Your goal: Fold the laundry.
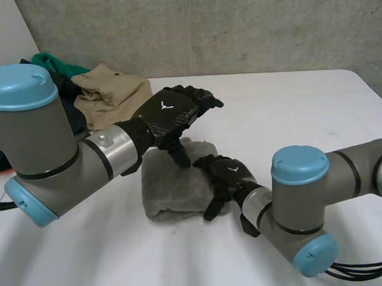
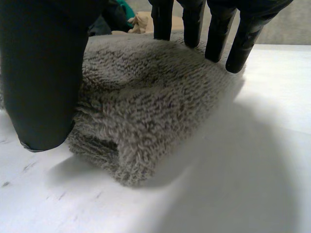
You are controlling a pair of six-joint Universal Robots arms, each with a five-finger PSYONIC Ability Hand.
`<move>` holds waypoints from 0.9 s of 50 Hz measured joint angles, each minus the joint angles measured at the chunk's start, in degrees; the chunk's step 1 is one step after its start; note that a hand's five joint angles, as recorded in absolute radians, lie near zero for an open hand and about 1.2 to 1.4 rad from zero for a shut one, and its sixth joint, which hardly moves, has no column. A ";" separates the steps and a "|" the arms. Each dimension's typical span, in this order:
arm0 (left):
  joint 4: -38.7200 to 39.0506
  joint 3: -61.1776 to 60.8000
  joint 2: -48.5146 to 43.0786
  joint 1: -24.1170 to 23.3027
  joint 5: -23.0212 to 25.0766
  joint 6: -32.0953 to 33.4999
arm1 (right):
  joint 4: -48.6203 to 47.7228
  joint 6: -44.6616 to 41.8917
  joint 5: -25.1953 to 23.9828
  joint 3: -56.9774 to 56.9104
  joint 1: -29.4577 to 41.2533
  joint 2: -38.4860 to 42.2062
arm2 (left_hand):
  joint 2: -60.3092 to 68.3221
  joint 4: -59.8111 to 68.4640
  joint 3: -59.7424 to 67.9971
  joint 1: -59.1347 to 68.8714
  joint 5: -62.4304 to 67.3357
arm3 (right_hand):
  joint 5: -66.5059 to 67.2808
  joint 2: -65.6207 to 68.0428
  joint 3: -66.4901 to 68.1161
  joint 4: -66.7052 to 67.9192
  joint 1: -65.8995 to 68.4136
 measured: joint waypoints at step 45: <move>0.95 2.89 -1.05 0.86 -0.24 -4.50 | 0.30 -6.98 6.95 -27.99 -27.79 13.29 | 0.00 0.00 0.00 0.00 0.00 | 52.45 42.12 37.49 39.52 30.55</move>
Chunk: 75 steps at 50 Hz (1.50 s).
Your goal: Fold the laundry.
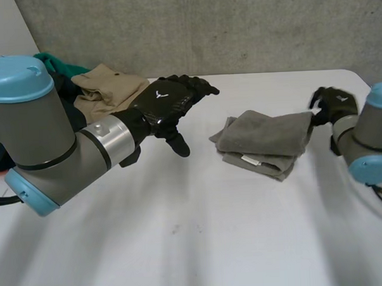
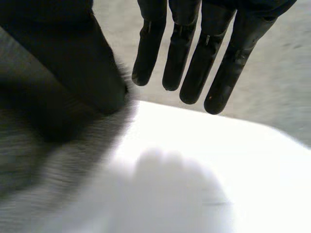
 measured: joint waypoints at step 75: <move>0.70 0.43 -2.98 -1.71 -3.10 -1.97 | 22.20 10.96 -15.96 -42.58 -10.05 22.29 | 0.00 0.00 0.00 0.00 0.01 | -3.69 12.14 16.67 14.77 11.39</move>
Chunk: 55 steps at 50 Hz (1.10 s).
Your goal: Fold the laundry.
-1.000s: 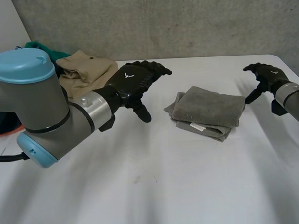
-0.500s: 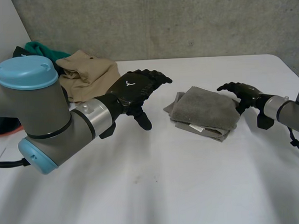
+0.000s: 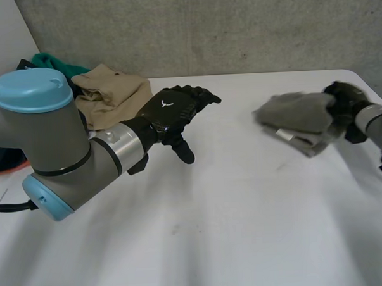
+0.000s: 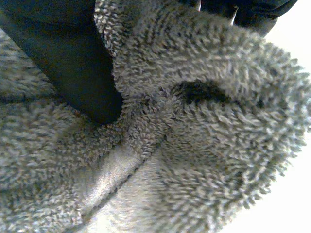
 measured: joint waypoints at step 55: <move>-0.02 3.58 2.29 -2.49 -1.07 -1.92 | -5.11 -23.27 22.31 16.87 -6.48 -14.37 | 0.00 0.00 0.00 0.00 0.00 | -48.75 -54.15 -54.05 -54.26 -40.92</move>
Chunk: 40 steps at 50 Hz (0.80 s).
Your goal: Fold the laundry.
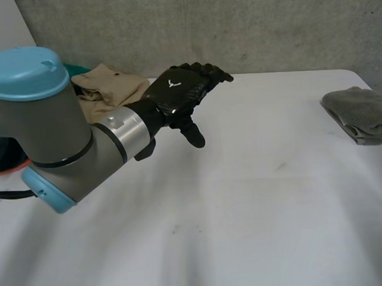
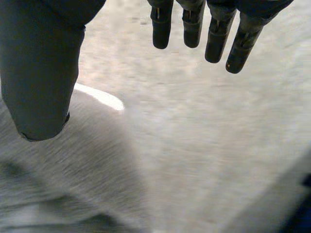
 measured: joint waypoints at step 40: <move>11.81 13.28 -16.58 33.80 0.26 24.03 | -6.72 -33.44 -23.20 61.65 33.45 -39.42 | 2.11 2.46 1.68 2.16 1.52 | -0.50 0.00 -0.01 0.00 0.00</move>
